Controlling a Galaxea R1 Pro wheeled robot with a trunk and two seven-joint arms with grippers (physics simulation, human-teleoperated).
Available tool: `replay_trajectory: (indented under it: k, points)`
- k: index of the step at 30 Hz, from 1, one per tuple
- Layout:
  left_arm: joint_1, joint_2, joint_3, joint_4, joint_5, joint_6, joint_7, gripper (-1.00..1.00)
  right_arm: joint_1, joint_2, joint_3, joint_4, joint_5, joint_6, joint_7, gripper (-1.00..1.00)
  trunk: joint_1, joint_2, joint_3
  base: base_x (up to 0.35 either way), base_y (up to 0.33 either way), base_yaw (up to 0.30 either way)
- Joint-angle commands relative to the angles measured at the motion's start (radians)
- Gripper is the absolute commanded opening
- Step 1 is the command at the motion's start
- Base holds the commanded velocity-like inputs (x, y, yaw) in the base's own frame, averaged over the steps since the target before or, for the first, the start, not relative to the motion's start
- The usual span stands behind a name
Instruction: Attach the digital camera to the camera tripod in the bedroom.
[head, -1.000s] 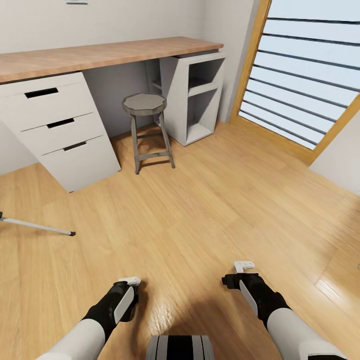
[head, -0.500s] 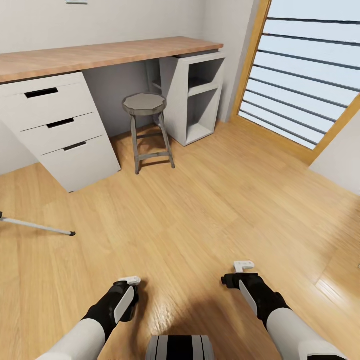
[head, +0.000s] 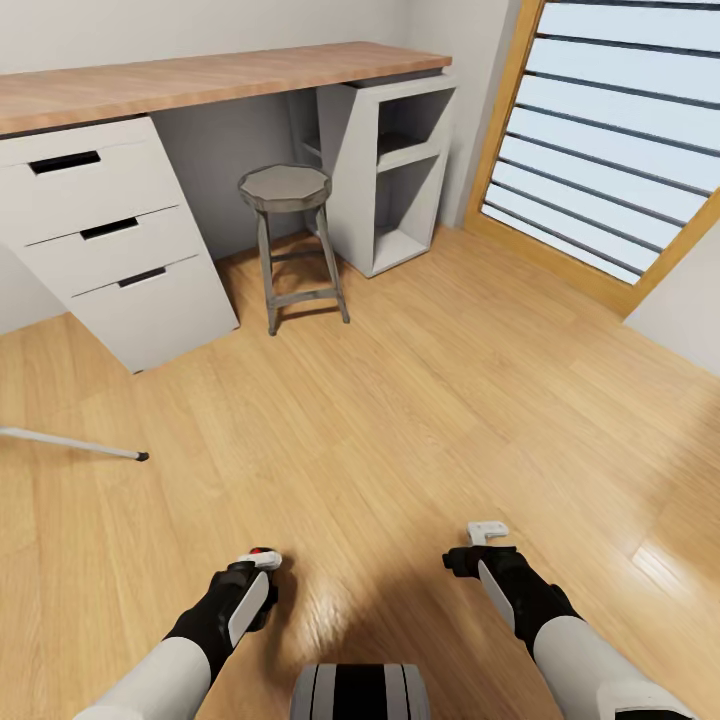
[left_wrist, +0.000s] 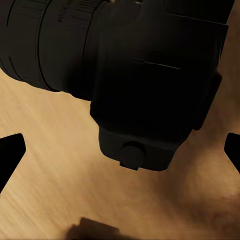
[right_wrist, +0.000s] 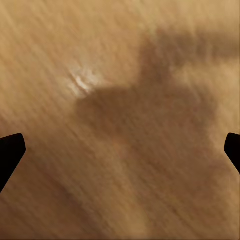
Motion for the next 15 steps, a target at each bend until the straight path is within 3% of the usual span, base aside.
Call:
replay_trajectory:
  k: [1, 15]
  points:
    - [0.0, 0.001, -0.007, -0.001, 0.011, 0.004, 0.009, 1.0, 0.0, 0.0, 0.003, -0.002, 0.001, 0.006, -0.003, 1.0, 0.0, 0.0, -0.001, 0.0, 0.0, 0.0]
    - [0.0, -0.001, -0.007, -0.001, 0.01, 0.005, 0.008, 1.0, 0.0, 0.0, 0.003, -0.002, 0.002, 0.006, -0.003, 1.0, 0.0, 0.0, -0.001, 0.0, 0.0, 0.0]
